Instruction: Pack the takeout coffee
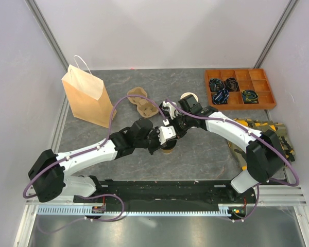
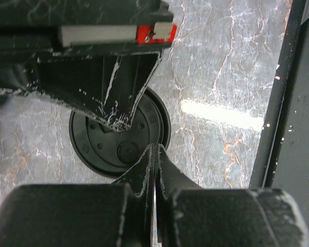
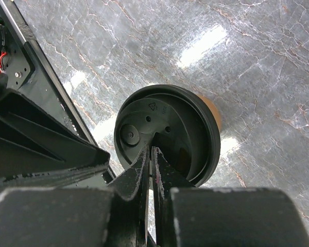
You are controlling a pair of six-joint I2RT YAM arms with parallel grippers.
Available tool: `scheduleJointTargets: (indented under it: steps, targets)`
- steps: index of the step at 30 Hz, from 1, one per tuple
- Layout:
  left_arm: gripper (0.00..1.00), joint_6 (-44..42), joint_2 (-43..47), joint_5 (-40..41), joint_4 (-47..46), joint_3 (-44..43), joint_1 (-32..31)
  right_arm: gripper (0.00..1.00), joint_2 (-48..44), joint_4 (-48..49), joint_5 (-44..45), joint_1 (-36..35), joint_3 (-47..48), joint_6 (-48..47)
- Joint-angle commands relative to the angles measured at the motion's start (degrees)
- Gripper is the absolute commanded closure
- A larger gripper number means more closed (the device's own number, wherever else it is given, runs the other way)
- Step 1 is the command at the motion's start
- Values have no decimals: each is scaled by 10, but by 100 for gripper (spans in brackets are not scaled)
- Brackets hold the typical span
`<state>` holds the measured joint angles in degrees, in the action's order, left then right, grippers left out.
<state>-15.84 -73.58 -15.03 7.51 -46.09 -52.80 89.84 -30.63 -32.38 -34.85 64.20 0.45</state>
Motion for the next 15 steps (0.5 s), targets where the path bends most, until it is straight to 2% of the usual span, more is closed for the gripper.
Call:
scheduleJointTargets:
  steps: [1, 9, 15]
  targets:
    - [98, -27, -14, 11, -36, 1, -4, 91, 17, -12, 17, 0, -1, -5]
    - [98, -17, -56, 24, -39, 28, -4, 91, 22, -13, 17, 0, -3, -8]
    - [98, -27, -51, 6, -22, 35, -4, 92, 24, -16, 18, 0, -4, -12]
